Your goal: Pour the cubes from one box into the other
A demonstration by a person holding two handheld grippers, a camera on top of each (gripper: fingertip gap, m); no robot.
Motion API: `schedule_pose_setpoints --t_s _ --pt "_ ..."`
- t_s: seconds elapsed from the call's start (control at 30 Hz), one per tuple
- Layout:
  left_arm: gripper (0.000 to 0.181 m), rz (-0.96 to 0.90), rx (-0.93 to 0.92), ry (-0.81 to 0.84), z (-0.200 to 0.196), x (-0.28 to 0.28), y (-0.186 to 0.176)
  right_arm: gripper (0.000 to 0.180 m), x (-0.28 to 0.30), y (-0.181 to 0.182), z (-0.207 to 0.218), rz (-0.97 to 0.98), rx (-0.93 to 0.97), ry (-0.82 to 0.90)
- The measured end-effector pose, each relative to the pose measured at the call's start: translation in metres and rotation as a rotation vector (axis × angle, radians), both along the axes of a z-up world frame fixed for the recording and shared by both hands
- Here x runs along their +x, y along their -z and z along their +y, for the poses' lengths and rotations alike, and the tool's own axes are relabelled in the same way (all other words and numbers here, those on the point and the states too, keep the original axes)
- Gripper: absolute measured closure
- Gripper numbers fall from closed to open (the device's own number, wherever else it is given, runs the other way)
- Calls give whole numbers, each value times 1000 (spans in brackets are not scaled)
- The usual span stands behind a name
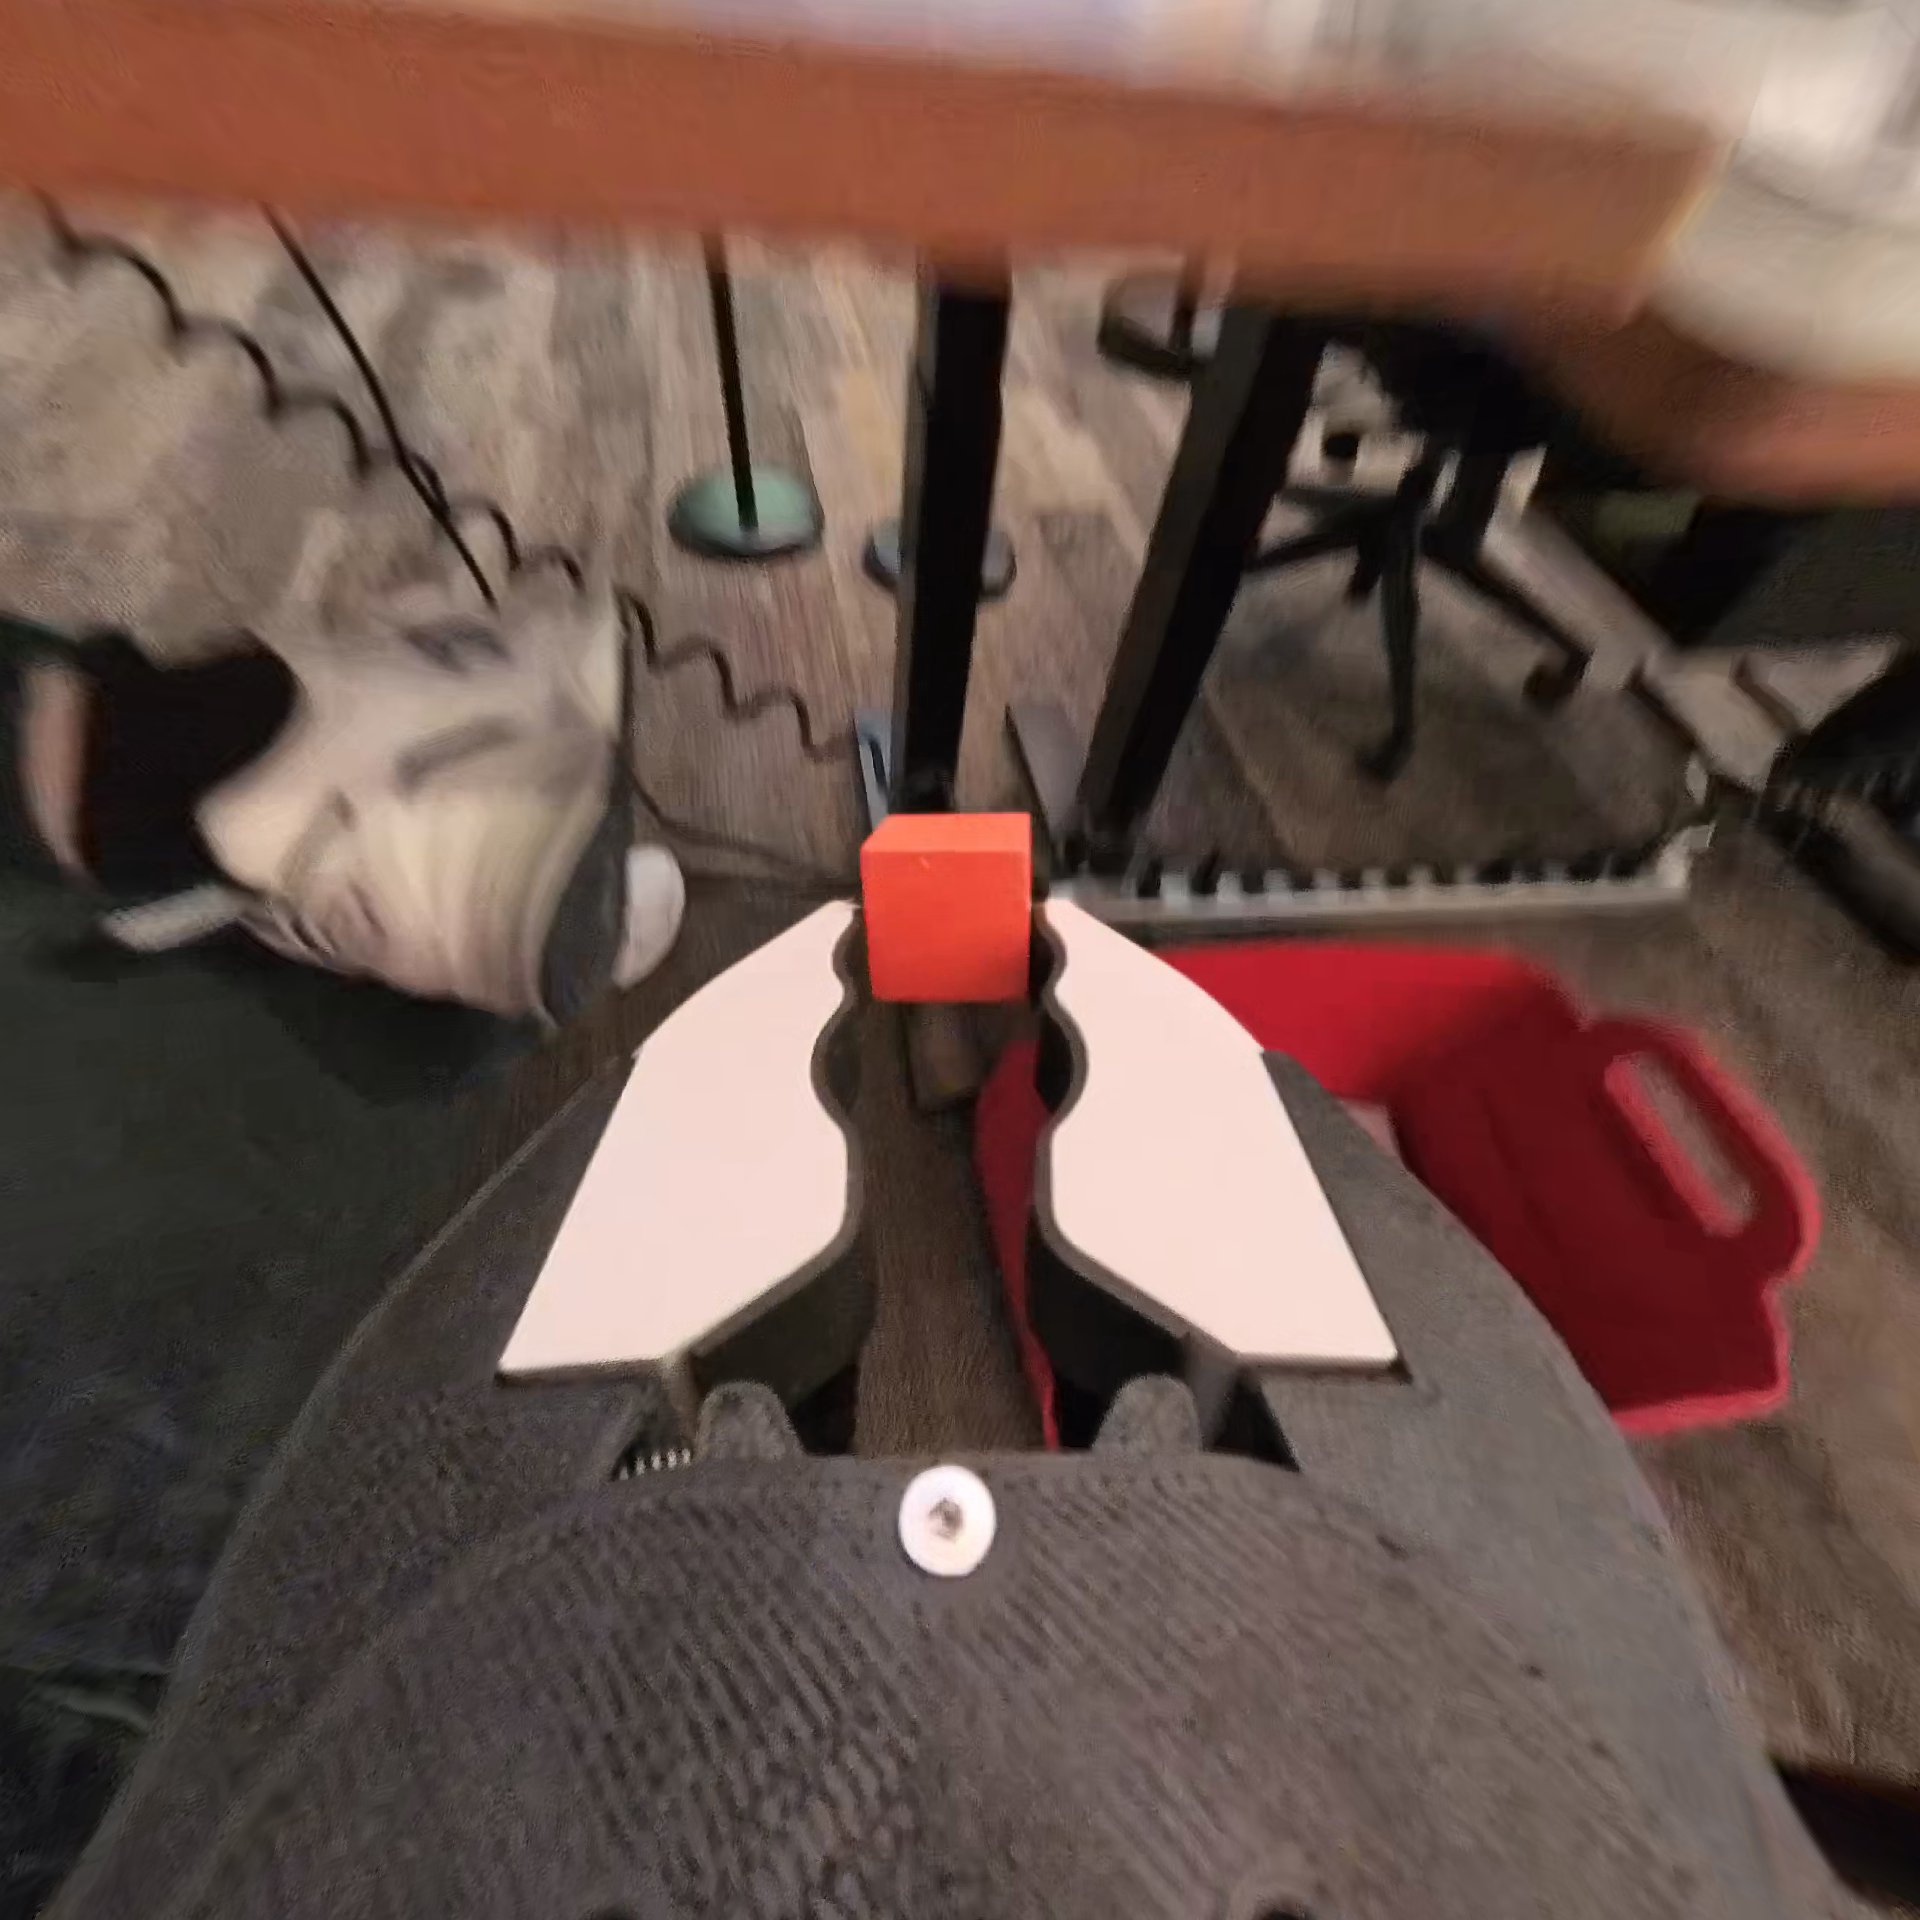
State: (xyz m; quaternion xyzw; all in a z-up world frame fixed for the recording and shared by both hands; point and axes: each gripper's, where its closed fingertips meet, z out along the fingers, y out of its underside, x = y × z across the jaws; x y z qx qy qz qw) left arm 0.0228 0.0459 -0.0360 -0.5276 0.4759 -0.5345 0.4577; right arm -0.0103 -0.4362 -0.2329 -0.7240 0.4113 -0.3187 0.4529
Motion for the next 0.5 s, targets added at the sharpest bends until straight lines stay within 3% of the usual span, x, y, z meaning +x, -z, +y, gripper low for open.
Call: schedule_pose_setpoints --t_s 0.13,0.27,0.4,0.5 --pt "147 -12 104 -42 0 -3 -3 150 4 -126 58 -242 56 -136" --pt "136 57 68 -18 -4 4 14 151 12 -221 148 -314 180 -356" --pt "128 123 17 -15 1 9 28 150 40 -251 259 -72 109 -630" --pt "129 97 -12 -38 10 6 24 151 81 -233 329 180 -57 -703"
